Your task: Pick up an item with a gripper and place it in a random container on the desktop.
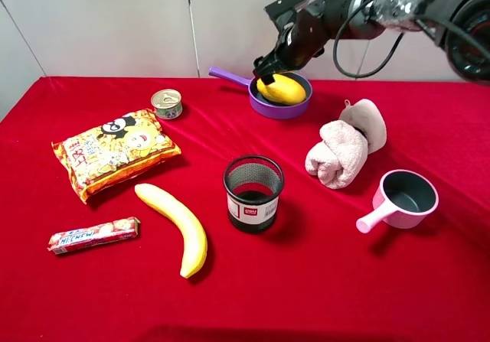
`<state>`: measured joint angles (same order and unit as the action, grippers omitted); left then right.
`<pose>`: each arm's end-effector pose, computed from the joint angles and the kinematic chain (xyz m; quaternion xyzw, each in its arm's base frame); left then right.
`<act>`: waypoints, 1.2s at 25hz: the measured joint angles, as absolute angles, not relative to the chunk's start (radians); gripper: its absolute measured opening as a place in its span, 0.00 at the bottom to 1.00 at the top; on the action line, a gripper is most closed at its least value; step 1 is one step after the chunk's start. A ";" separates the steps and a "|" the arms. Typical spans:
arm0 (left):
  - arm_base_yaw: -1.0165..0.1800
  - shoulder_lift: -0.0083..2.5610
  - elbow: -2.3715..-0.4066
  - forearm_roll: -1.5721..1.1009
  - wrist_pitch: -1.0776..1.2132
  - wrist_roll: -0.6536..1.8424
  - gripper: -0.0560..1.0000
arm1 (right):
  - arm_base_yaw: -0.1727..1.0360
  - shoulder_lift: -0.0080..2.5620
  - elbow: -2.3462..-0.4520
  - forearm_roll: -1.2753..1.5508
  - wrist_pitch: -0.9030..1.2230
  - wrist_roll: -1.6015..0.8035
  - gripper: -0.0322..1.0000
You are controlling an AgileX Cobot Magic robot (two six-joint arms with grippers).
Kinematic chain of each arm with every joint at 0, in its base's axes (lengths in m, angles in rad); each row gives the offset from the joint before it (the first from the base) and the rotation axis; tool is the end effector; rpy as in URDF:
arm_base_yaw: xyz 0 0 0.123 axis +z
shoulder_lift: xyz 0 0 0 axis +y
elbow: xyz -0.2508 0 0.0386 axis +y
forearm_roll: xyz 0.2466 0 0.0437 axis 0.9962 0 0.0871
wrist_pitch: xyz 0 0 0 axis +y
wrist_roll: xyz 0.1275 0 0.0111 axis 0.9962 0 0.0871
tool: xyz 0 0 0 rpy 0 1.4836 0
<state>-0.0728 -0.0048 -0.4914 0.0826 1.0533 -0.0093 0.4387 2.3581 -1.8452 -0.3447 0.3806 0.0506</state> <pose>0.0595 0.0049 0.2586 0.0257 0.8512 0.0198 0.5239 0.4875 0.2110 0.0999 -0.2979 0.8730 -0.0260 0.3852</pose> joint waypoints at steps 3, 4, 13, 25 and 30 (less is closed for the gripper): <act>-0.073 -0.005 -0.491 0.083 1.053 -0.009 0.98 | 0.439 2.325 -1.843 -0.343 0.421 0.054 0.70; -0.073 -0.005 -0.491 0.083 1.053 -0.009 0.98 | 0.439 2.313 -1.842 -0.339 0.438 0.054 0.70; -0.073 -0.005 -0.491 0.083 1.053 -0.009 0.98 | 0.439 2.118 -1.702 -0.290 0.603 0.057 0.70; -0.073 -0.005 -0.491 0.083 1.053 -0.009 0.98 | 0.439 1.802 -1.568 -0.205 1.011 0.056 0.70; -0.073 -0.005 -0.491 0.083 1.053 -0.009 0.98 | 0.439 1.703 -1.562 -0.122 1.196 0.012 0.70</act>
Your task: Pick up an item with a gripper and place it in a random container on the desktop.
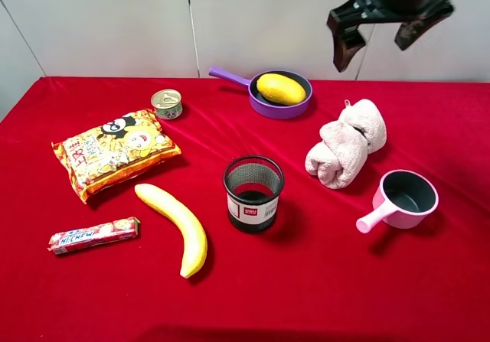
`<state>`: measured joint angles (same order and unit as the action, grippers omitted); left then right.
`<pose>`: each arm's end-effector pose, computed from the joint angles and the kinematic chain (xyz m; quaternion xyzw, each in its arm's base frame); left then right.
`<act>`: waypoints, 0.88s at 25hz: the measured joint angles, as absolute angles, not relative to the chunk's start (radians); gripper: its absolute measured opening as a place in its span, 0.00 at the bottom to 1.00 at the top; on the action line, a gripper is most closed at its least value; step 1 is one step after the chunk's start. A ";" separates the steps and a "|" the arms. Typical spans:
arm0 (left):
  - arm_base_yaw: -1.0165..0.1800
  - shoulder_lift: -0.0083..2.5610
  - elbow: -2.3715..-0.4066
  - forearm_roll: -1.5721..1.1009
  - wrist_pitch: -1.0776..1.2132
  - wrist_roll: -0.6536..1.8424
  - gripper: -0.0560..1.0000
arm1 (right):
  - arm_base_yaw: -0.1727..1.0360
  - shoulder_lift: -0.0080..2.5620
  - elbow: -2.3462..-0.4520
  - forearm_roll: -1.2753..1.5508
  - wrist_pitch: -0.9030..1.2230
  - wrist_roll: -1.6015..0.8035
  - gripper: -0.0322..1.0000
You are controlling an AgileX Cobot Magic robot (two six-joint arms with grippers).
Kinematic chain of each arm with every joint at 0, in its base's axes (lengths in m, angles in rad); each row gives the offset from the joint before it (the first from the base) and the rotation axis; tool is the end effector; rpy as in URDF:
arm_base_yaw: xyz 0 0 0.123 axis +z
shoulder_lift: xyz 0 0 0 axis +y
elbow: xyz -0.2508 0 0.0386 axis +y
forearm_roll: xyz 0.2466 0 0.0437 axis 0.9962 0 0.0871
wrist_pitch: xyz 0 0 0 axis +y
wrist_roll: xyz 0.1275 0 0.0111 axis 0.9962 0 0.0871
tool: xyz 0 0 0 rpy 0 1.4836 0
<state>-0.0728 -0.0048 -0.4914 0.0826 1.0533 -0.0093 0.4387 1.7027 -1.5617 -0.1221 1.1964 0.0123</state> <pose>0.0595 0.0049 0.2586 0.0257 0.8512 0.0198 0.5239 0.3338 0.1406 0.2546 -0.2212 0.9603 -0.0225 0.1686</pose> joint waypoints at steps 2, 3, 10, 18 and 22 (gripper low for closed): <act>-0.073 -0.005 -0.491 0.083 1.053 -0.009 0.98 | 0.439 1.661 -1.536 -0.085 1.206 0.000 0.70; -0.073 -0.005 -0.491 0.083 1.053 -0.009 0.98 | 0.439 1.636 -1.514 -0.064 1.210 -0.013 0.70; -0.073 -0.005 -0.491 0.083 1.053 -0.009 0.98 | 0.439 1.458 -1.301 0.000 1.216 -0.037 0.70; -0.073 -0.005 -0.491 0.083 1.053 -0.009 0.98 | 0.439 1.175 -1.026 0.026 1.217 -0.037 0.70; -0.073 -0.005 -0.491 0.083 1.053 -0.009 0.98 | 0.439 0.999 -0.914 0.026 1.218 -0.043 0.70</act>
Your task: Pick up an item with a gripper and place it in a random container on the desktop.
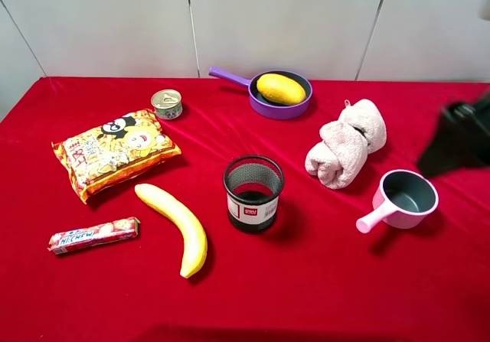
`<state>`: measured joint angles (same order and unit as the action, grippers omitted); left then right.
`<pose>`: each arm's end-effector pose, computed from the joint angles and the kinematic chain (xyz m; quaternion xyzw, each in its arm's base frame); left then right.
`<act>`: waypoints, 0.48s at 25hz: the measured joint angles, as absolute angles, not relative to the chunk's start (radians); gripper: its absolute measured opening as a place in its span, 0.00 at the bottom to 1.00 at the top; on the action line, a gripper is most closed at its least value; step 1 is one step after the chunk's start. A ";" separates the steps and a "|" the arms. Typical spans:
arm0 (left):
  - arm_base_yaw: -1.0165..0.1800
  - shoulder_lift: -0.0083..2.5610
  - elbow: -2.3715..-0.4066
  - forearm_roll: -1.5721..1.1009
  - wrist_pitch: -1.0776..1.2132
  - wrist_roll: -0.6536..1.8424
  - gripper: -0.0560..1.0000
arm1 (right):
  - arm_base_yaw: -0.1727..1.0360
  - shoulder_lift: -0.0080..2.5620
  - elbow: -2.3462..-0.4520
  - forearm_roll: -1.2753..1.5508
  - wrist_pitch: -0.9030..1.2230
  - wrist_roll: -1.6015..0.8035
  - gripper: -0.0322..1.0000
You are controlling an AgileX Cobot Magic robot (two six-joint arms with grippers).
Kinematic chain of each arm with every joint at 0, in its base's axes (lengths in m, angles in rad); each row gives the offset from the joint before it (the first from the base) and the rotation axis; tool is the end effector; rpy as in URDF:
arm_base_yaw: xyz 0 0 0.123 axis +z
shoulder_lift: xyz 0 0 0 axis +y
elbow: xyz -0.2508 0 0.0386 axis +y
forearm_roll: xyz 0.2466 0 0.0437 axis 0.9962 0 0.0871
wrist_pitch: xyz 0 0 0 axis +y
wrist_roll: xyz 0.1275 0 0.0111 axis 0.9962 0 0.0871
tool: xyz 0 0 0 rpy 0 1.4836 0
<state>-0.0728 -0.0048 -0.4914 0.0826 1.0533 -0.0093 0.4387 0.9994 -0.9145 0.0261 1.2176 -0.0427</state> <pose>0.0595 0.0049 0.2586 0.0257 0.8512 0.0198 0.5239 0.1714 0.0839 0.2575 -0.2324 0.9563 0.0474 0.1708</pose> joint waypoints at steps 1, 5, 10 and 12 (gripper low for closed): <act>-0.073 -0.005 -0.491 0.083 1.053 -0.009 0.98 | 0.439 0.959 -0.888 0.026 1.218 -0.044 0.70; -0.073 -0.005 -0.491 0.083 1.053 -0.009 0.98 | 0.439 0.785 -0.801 0.026 1.220 -0.045 0.70; -0.073 -0.005 -0.491 0.083 1.053 -0.009 0.98 | 0.439 0.623 -0.721 0.026 1.222 -0.045 0.70; -0.073 -0.005 -0.491 0.083 1.053 -0.009 0.98 | 0.439 0.580 -0.695 0.030 1.222 -0.045 0.70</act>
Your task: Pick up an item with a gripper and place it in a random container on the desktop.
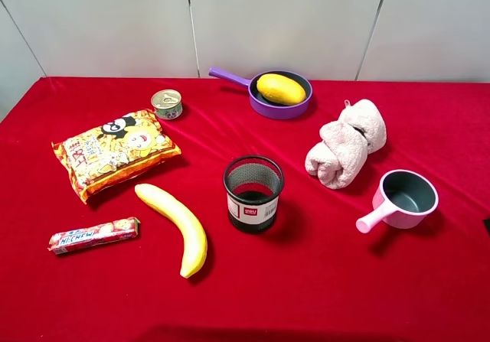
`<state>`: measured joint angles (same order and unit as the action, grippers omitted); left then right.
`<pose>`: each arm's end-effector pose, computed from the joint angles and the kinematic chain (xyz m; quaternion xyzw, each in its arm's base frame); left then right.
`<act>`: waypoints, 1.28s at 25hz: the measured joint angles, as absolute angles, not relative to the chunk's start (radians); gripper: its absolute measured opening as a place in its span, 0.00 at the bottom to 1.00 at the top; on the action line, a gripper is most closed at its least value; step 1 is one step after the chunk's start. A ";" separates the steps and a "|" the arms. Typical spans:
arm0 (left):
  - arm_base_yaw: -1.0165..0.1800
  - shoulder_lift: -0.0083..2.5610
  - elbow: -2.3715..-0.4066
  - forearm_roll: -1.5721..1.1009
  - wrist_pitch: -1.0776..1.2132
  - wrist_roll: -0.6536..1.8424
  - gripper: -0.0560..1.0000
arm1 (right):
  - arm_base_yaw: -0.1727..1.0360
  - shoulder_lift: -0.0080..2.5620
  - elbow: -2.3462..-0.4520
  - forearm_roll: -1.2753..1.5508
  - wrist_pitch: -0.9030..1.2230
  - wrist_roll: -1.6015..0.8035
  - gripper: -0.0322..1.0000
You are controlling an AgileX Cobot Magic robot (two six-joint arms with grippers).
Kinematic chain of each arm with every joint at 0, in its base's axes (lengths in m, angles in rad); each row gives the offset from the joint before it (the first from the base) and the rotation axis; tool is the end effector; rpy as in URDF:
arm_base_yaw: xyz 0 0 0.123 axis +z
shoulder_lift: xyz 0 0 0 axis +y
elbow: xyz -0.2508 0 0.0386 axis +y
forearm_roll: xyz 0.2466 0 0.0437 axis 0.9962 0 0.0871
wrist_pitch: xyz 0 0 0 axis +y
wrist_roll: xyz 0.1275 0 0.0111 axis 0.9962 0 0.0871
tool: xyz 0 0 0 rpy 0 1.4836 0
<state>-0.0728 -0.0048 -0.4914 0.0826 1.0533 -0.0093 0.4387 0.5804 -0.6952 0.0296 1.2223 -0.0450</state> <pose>0.0595 0.0049 0.2586 0.0257 0.8512 0.0198 0.5239 0.1056 0.0535 0.2554 -0.2294 0.9345 0.0676 0.2636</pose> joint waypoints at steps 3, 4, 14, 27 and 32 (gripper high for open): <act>-0.073 -0.005 -0.491 0.083 1.053 -0.009 0.98 | 0.439 0.522 -0.649 0.052 1.195 -0.045 0.70; -0.073 -0.005 -0.491 0.083 1.053 -0.009 0.98 | 0.439 0.503 -0.630 0.056 1.176 -0.045 0.70; -0.073 -0.005 -0.491 0.083 1.053 -0.009 0.98 | 0.439 0.320 -0.502 0.072 1.034 -0.044 0.70; -0.073 -0.005 -0.491 0.083 1.053 -0.009 0.98 | 0.439 0.009 -0.502 0.055 1.034 -0.015 0.70; -0.073 -0.005 -0.491 0.083 1.053 -0.009 0.98 | 0.422 -0.005 -0.500 0.051 1.034 -0.006 0.70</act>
<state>-0.0728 -0.0048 -0.4914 0.0826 1.0533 -0.0093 0.4225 -0.0045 -0.4998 0.0508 1.0336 -0.0063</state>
